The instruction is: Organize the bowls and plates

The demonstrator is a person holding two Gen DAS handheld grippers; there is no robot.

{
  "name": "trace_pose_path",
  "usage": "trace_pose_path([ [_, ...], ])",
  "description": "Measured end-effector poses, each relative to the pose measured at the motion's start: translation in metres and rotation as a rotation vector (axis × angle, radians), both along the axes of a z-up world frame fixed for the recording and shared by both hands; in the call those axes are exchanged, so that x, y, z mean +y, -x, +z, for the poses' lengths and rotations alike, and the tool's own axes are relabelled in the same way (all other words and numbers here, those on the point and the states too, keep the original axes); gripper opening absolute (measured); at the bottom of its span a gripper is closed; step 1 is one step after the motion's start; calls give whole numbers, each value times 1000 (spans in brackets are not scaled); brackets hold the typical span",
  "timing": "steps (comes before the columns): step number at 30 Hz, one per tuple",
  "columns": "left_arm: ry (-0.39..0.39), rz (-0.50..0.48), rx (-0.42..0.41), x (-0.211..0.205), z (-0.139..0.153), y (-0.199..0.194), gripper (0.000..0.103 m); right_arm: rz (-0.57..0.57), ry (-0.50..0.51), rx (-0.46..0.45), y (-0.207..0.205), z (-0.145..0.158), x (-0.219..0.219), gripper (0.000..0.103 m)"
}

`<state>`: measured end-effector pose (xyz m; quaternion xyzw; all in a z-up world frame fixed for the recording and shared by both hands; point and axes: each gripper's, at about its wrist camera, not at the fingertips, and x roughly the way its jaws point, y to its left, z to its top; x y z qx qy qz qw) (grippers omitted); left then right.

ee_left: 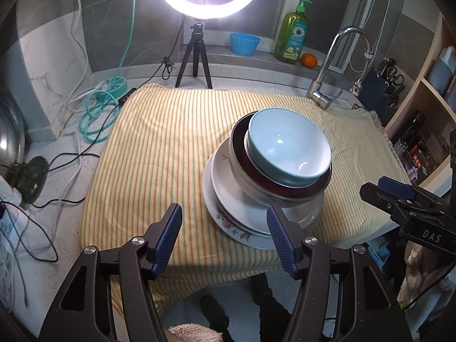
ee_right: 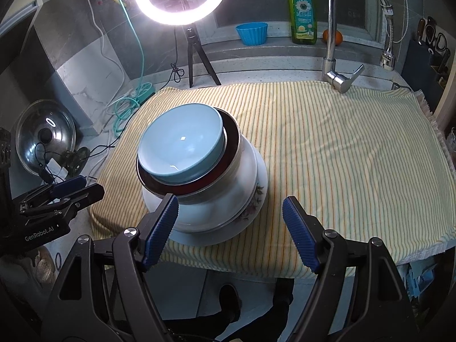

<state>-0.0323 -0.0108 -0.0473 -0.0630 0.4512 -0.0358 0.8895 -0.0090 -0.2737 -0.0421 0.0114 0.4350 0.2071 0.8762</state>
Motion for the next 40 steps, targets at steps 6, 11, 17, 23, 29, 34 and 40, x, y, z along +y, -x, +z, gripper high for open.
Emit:
trace_pose_path([
  [6, -4, -1, -3, -1, 1, 1, 66, 5, 2, -3, 0, 0, 1, 78],
  [11, -7, -1, -5, -2, 1, 1, 66, 9, 3, -1, 0, -1, 2, 78],
  [17, -8, -4, -2, -5, 2, 1, 66, 0, -1, 0, -1, -2, 1, 78],
  [23, -5, -7, -7, -4, 3, 1, 66, -1, -1, -1, 1, -2, 1, 78],
  [29, -12, -11, 7, -5, 1, 1, 66, 2, 6, 6, 0, -5, 2, 78],
  [34, -31, -10, -7, -6, 1, 1, 66, 0, 8, 11, -1, -6, 2, 78],
  [40, -28, -5, -14, -4, 1, -1, 70, -5, 5, 19, -3, -8, 1, 78],
])
